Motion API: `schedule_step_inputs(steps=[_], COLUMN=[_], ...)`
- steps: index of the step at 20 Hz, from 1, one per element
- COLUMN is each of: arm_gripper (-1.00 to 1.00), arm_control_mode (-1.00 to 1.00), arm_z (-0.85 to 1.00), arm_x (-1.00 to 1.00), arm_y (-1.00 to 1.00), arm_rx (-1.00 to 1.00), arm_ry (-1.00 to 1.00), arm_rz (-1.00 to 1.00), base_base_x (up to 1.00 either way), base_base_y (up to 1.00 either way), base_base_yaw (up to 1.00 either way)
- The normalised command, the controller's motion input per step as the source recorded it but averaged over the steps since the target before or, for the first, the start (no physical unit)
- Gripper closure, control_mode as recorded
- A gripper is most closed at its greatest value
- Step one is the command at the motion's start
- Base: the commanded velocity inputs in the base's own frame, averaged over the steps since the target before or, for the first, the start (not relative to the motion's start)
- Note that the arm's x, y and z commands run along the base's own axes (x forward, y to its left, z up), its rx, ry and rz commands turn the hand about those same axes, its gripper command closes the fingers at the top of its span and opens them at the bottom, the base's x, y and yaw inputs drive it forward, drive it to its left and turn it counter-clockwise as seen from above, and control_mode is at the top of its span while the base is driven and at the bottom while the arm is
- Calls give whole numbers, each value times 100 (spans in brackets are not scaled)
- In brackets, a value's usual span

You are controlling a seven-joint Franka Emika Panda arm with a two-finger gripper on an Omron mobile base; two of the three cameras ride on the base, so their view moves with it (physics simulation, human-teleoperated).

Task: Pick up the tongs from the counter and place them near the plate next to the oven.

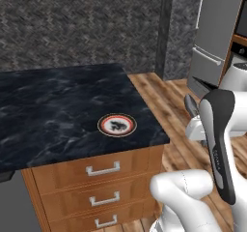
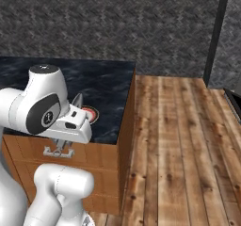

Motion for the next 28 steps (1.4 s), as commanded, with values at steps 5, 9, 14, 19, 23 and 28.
schedule_step_inputs(steps=[5, 9, 14, 19, 23, 28], arm_gripper=[100, 100, 100, 100, 100, 100], arm_control_mode=[100, 100, -100, -100, -100, -100], arm_z=[0, 0, -3, -20, -18, -23], arm_x=[0, 0, 34, 97, 100, 93], arm_y=[0, 0, 7, 22, 45, 50], arm_rx=[0, 0, 0, 0, 0, 0], arm_ry=[0, 0, 0, 0, 0, -3], arm_rz=[0, 0, 0, 0, 0, 0], base_base_x=[20, 0, 3, 0, 0, 0], base_base_y=[15, 0, 2, 0, 0, 0], base_base_yaw=[-1, 0, 0, 0, 0, 0])
